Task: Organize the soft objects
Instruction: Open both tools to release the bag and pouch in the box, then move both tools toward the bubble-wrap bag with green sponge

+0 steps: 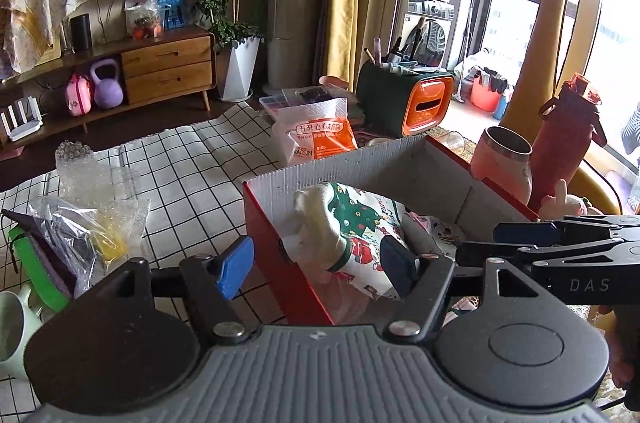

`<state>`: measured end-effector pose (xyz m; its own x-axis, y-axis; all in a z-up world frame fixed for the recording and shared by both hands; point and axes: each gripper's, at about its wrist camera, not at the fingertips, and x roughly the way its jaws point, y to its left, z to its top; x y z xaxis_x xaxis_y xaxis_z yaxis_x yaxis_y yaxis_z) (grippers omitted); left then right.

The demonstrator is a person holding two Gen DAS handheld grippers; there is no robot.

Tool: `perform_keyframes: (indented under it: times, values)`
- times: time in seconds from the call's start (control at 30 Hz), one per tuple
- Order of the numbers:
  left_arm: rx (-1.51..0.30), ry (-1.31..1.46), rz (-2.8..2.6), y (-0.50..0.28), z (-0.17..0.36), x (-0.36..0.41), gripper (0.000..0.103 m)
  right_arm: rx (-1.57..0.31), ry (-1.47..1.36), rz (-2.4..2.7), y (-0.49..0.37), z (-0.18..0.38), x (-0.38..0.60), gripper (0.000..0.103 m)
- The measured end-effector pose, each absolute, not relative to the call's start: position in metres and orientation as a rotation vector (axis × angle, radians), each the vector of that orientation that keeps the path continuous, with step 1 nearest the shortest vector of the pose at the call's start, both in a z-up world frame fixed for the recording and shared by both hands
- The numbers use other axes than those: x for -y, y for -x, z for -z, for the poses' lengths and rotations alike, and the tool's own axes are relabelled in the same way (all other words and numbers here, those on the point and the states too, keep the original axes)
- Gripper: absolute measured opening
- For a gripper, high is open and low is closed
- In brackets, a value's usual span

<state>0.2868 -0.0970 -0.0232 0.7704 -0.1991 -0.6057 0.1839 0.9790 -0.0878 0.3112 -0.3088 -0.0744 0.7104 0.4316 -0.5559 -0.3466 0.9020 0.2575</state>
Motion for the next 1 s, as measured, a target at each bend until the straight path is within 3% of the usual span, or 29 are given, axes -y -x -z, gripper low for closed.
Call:
perform_keyframes:
  times: [0.17,0.23,0.43,0.53,0.8,1.0]
  values:
    - [-0.644,0.052,0.204,-0.266,0.016,0.081,0.076,-0.635,-0.131,-0.453,-0.298,0.066,0.299,0.075]
    - [-0.637,0.061,0.193,-0.257,0.013,0.074,0.083,-0.626,-0.128,-0.465,-0.293,0.062,0.295,0.08]
    - [-0.629,0.075,0.155,-0.235,0.011,0.052,0.084,-0.611,-0.118,-0.499,-0.283,0.054,0.28,0.09]
    - [-0.634,0.103,0.142,-0.228,0.013,0.038,0.093,-0.601,-0.11,-0.521,-0.28,0.051,0.27,0.094]
    - [-0.607,0.162,0.093,-0.209,0.018,-0.003,0.103,-0.595,-0.087,-0.583,-0.279,0.049,0.237,0.1]
    - [-0.595,0.171,0.006,-0.203,0.025,-0.033,0.103,-0.608,-0.068,-0.617,-0.285,0.052,0.209,0.101]
